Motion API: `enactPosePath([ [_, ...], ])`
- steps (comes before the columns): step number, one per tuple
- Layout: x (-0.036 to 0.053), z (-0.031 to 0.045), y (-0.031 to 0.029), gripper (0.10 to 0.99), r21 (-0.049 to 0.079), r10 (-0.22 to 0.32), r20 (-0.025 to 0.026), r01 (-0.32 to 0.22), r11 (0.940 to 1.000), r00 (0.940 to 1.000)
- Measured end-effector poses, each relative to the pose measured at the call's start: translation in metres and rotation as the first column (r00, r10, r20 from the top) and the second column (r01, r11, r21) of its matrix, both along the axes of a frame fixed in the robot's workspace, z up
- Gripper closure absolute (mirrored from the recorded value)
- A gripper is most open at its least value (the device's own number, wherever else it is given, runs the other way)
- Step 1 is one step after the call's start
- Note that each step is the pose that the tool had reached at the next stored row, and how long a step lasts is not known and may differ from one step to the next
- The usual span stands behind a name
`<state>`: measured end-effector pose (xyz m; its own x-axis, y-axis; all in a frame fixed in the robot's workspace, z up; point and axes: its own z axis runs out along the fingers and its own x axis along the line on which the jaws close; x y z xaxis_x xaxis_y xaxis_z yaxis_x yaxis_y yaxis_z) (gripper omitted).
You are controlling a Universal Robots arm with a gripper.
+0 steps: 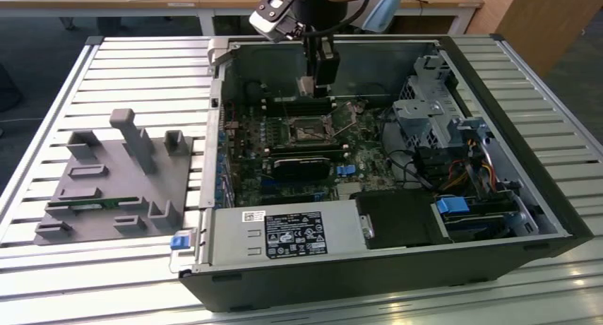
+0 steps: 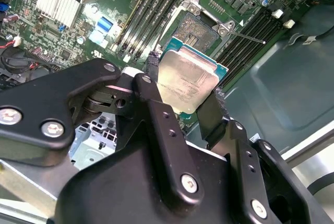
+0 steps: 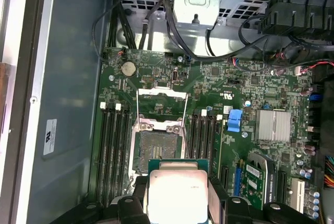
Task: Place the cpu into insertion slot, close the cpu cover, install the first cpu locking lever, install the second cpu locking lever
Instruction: 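Place the cpu into insertion slot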
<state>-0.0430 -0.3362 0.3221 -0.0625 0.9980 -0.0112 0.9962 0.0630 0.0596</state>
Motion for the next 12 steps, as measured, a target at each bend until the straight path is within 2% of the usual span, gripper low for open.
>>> enactPosePath([
  [12,0.0,-0.0022,0.0,0.545,0.0,0.0,0.0,0.0,1.0,1.0],
])
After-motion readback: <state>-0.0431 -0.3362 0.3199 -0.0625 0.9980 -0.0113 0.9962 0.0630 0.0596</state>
